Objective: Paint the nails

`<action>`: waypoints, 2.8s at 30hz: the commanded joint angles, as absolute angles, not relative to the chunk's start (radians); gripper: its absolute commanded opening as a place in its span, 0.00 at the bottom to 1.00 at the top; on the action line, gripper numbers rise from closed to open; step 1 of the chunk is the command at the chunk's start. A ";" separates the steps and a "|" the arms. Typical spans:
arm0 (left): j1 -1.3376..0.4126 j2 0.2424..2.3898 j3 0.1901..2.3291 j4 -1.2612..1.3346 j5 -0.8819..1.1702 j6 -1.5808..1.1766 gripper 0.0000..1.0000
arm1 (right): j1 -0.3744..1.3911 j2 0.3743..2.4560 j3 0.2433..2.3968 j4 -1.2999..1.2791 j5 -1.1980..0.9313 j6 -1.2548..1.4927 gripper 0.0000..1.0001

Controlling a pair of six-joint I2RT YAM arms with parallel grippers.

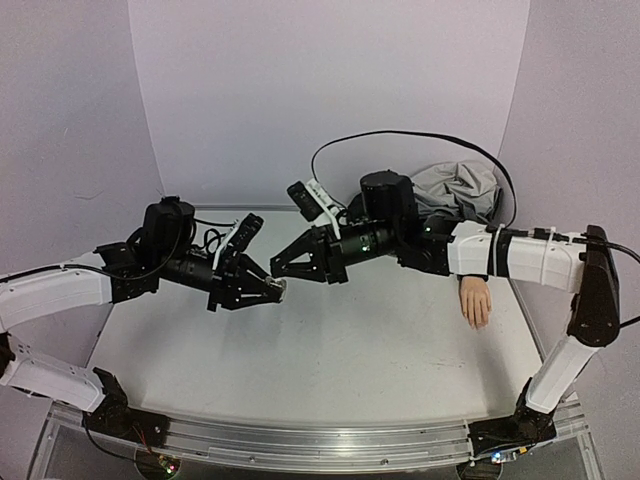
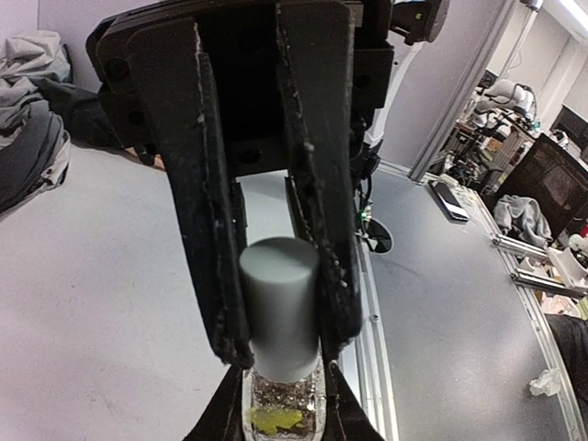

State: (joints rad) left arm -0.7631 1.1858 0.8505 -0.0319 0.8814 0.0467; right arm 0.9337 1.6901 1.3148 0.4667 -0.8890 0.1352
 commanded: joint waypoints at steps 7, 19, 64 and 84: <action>-0.761 0.993 0.900 0.037 0.116 0.075 0.00 | 1.040 1.843 1.407 0.468 -0.469 0.412 0.00; -0.762 1.015 0.933 0.060 -0.096 0.078 0.00 | 1.289 1.973 1.740 0.239 0.139 0.724 0.00; -0.759 1.149 0.966 -0.130 1.114 -0.137 0.00 | 0.966 1.713 1.330 0.802 -1.089 0.338 0.24; -0.758 1.021 0.932 -0.135 0.299 -0.069 0.00 | 1.004 1.744 1.296 0.722 -0.908 0.365 0.00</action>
